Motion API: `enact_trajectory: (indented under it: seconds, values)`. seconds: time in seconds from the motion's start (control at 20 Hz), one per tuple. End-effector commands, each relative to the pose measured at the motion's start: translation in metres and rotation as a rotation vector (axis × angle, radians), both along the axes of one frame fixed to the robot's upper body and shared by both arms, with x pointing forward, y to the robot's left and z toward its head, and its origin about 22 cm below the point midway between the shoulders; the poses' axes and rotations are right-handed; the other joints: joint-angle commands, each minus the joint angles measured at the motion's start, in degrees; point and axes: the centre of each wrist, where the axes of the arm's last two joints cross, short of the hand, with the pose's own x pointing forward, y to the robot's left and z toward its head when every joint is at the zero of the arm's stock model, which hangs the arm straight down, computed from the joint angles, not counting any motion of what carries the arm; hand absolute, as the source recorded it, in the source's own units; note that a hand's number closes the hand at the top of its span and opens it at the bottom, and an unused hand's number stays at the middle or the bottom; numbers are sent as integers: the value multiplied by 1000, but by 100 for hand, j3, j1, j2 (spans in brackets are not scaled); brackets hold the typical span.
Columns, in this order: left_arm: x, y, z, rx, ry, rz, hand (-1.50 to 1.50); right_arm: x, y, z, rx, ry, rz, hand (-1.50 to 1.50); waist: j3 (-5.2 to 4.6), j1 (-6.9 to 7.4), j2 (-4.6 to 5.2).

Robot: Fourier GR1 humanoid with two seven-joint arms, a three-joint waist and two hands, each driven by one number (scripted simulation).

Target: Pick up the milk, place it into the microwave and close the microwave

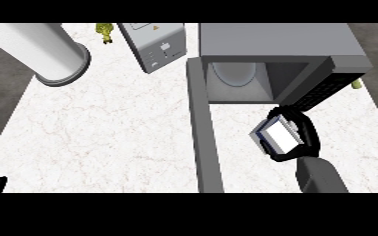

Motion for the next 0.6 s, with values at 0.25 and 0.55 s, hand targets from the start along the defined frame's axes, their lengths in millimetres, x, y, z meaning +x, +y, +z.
enact_trajectory:
  seconds: [0.25, 0.55]
  values:
    - [-7, 15, -9, -2, 14, -3, -150, -46, 43, 54, -9, -47, 69, 150, -5, -65, -9]
    - [-4, 23, 5, -9, -12, 0, -150, -69, 80, 89, 28, 25, 8, 150, 0, -33, 13]
